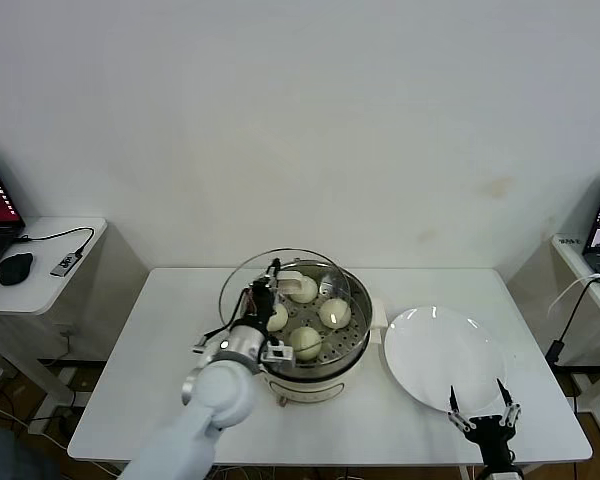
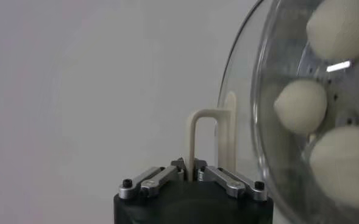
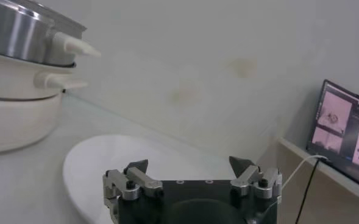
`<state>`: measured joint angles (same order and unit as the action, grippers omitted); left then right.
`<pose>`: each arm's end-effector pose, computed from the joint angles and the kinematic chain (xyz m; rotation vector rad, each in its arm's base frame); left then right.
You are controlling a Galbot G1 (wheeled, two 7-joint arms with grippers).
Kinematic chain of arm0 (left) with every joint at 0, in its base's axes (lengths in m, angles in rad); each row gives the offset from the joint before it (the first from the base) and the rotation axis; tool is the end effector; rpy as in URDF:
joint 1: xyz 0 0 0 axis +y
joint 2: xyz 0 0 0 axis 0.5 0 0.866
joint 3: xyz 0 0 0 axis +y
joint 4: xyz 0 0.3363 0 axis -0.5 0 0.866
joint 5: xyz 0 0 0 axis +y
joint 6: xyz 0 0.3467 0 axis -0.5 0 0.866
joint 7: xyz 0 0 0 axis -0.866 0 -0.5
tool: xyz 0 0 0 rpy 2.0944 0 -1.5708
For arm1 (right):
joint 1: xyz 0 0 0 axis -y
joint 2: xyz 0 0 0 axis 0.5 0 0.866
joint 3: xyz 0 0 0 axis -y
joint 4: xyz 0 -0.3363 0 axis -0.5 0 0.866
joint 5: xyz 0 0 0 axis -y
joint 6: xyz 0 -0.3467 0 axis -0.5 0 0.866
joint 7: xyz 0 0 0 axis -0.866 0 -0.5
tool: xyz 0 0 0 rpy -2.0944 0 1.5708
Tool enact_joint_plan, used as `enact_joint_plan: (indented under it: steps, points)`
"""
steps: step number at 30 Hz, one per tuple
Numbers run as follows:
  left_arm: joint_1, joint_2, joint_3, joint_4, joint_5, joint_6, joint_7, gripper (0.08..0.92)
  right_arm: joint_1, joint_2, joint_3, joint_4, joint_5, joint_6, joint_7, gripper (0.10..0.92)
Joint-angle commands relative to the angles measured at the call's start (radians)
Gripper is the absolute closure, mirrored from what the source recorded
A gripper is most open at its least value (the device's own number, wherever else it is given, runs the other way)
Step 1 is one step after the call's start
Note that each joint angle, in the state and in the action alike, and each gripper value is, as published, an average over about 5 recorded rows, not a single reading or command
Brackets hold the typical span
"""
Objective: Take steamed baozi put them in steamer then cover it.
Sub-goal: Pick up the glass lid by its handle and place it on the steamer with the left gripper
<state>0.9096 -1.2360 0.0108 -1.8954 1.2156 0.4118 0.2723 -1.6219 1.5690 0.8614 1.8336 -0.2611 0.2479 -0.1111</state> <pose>0.3169 -0.0839 -0.2269 0.2741 2.2131 2.0329 0.1314 -0.1114 -0.3782 -0.1595 -2.9444 0.6251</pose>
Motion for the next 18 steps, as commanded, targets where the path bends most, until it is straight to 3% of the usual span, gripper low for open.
enact_joint_plan:
  steps: [1, 18]
  points:
    - [-0.039, -0.101, 0.064, 0.054, 0.091, 0.013, 0.032, 0.850, 0.006, 0.006, -0.012, -0.011, -0.016, 0.006, 0.005, 0.203]
    - [-0.011, -0.108, 0.055, 0.080, 0.121, -0.010, 0.022, 0.850, 0.009, 0.002, -0.019, -0.025, -0.014, 0.010, 0.007, 0.203]
